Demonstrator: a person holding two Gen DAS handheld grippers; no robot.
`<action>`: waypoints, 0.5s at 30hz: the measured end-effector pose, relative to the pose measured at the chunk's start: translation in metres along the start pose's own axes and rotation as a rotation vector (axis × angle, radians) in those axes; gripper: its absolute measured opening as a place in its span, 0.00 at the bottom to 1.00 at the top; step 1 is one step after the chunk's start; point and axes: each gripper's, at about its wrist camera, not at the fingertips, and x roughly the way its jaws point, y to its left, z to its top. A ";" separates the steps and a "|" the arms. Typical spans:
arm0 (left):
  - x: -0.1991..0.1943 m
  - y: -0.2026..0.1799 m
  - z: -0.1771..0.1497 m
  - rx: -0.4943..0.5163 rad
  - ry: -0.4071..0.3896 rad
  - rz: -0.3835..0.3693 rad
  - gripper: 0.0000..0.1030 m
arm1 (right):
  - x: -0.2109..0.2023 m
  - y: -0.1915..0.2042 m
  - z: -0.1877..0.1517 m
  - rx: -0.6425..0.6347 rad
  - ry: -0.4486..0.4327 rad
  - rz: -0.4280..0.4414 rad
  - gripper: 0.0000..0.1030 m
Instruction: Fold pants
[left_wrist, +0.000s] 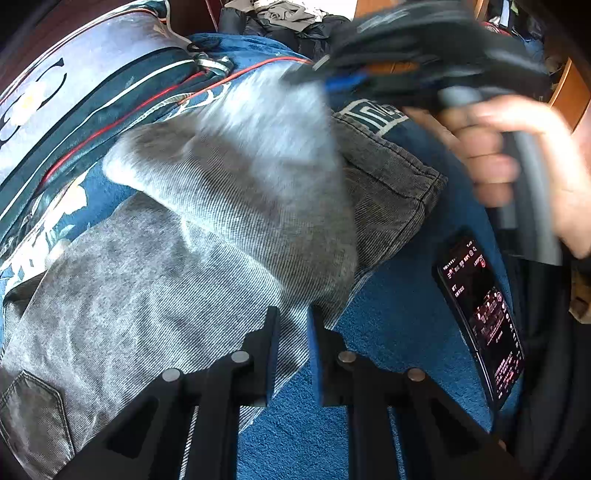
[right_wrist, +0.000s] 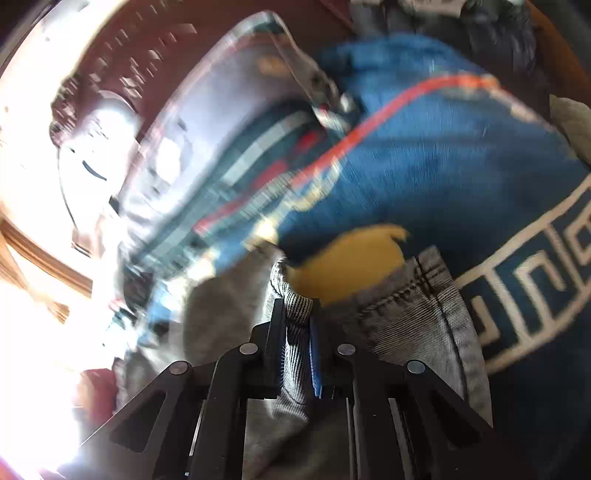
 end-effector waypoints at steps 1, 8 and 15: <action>-0.001 0.001 0.000 -0.003 -0.002 -0.004 0.16 | -0.018 0.007 -0.001 -0.014 -0.038 -0.005 0.10; 0.003 0.003 0.000 0.015 0.032 -0.018 0.16 | -0.089 0.007 -0.040 -0.031 -0.087 -0.292 0.11; 0.002 0.006 0.003 0.010 0.032 0.002 0.16 | -0.079 -0.042 -0.050 0.156 0.014 -0.236 0.29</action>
